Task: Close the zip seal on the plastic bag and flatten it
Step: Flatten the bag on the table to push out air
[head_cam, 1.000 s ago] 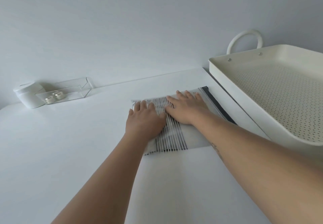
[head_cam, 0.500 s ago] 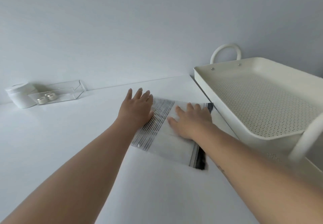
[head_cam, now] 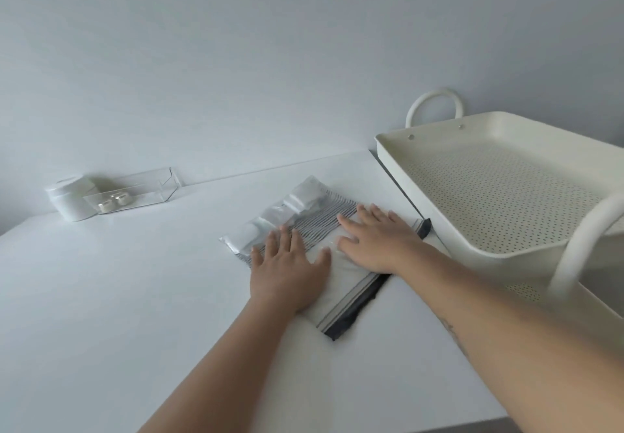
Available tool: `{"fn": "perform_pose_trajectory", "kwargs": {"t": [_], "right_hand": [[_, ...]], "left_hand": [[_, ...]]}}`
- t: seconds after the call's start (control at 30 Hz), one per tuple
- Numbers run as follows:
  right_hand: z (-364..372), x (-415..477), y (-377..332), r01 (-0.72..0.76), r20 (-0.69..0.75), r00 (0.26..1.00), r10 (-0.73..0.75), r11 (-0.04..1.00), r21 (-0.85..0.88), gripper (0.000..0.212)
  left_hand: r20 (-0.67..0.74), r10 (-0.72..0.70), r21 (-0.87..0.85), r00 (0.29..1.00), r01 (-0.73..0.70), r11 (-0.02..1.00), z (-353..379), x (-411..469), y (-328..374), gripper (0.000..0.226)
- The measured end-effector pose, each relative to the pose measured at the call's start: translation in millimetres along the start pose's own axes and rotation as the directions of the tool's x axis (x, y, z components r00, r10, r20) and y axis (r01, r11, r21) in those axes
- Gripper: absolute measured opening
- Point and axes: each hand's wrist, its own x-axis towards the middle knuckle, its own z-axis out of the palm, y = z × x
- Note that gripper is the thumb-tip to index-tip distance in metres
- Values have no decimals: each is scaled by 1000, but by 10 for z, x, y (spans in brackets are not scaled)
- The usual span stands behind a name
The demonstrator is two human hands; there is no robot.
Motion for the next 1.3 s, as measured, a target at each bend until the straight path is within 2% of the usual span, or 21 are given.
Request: {"fn": "perform_pose_trajectory", "kwargs": {"t": [0.2,0.33,0.43,0.5,0.6,0.67,0.73,0.8,0.93,1.0,1.1,1.17,1.23,1.3], "right_hand": [[57,-406,38,-50,-54,997,50,999,2,74],[161,-641,6,-103,-159,982,106,994,26,76],[137,-651,-28,-142,-159,976,147,989,44,75],[117,-640,-42,-161,-160,973,166,986,46,74],[119,-652,-56,-172,-163,971,174,985,31,72],[100,-661,-53,-166,-152,974,169,986,29,69],[53,-676,-23,-138,-125,981,146,988,75,65],[5,-726,39,-62,-91,993,73,991,122,63],[-61,-870,158,120,-10,993,-120,978,170,71],[-113,-901,174,157,54,985,-167,975,156,73],[-238,-897,117,167,86,980,-180,976,139,56],[-300,-890,20,198,33,979,-199,979,42,36],[-319,-882,-64,232,-24,972,-234,971,-59,31],[-337,-869,-97,254,-54,964,-262,959,-124,24]], "left_hand": [[51,254,21,966,-256,967,-83,287,-225,88],[35,310,77,950,-311,947,-136,329,-188,77],[-28,280,93,960,-276,957,-167,203,-24,55],[30,234,117,972,-236,965,-169,58,90,44],[16,111,28,994,-112,993,-123,-156,226,42],[18,60,-58,998,-58,997,-69,-255,292,50],[53,55,-48,997,-52,997,15,-325,312,67],[36,71,-34,997,-70,997,46,-343,270,75],[73,108,-21,991,-107,994,-73,-233,161,74],[122,115,-3,986,-116,993,-162,-190,112,73],[166,141,-42,976,-136,990,-251,-254,95,77],[162,177,-239,971,-136,961,-303,-335,84,80],[108,223,-374,969,-168,912,-382,-439,71,70],[21,330,-231,944,-317,920,-462,-499,61,36]]}}
